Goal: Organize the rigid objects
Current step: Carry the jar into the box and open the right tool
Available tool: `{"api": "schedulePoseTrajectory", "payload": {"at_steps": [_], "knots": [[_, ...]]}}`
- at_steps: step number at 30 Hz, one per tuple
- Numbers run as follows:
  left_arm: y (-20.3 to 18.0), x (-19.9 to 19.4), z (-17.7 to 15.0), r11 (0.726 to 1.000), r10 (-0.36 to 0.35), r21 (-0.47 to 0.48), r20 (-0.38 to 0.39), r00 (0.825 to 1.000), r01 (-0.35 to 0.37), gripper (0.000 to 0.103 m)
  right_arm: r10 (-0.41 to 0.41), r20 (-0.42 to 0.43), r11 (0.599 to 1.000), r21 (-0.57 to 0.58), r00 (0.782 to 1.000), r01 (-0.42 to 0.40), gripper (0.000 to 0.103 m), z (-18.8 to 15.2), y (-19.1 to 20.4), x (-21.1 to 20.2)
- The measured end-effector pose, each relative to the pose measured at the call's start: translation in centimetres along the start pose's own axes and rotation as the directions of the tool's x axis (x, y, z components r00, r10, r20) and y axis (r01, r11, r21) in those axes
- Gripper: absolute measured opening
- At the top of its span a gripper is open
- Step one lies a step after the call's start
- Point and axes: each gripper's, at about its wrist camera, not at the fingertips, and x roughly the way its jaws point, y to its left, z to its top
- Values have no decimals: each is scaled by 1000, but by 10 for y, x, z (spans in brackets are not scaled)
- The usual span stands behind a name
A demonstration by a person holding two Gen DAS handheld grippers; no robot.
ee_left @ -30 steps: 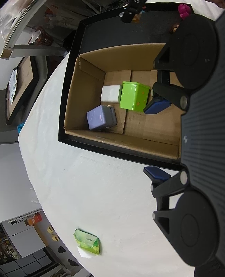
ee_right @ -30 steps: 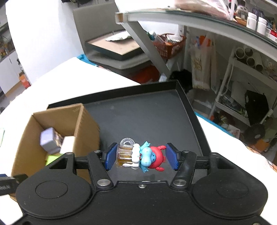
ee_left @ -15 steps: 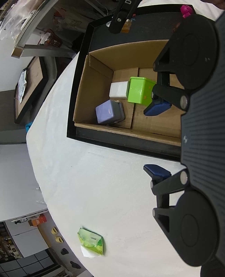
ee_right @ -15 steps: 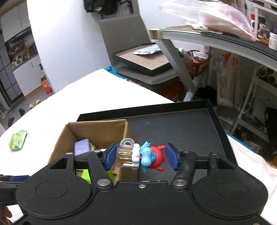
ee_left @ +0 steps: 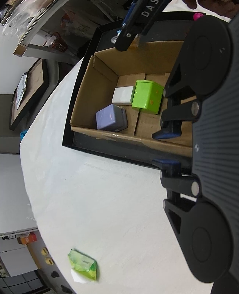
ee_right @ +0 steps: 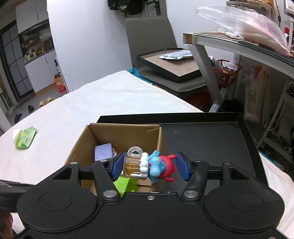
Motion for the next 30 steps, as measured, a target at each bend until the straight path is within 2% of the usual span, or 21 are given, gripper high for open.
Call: {"api": "schedulePoseTrajectory", "payload": {"at_steps": [5,13,18,22,30], "knots": [[1,6,-1,999,-29,-16,-23,999,29,11,-4,9,999,-38,1000,5,59,3,11,11],[5,2,-3,997,-53,-58,-37,998,50,10,-6,17,995,-104,1000,8,60,5,28,29],[6,1,-4,996,-60,-65,-40,997,58,11,-48,50,987,-150,998,55,67,3,36,27],[7,-1,-3,996,-60,-64,-41,997,57,11,-46,55,994,-95,997,51,69,3,26,17],[5,-8,-3,998,-41,-50,-37,998,39,15,-77,-3,997,-11,997,77,73,-12,5,1]]}}
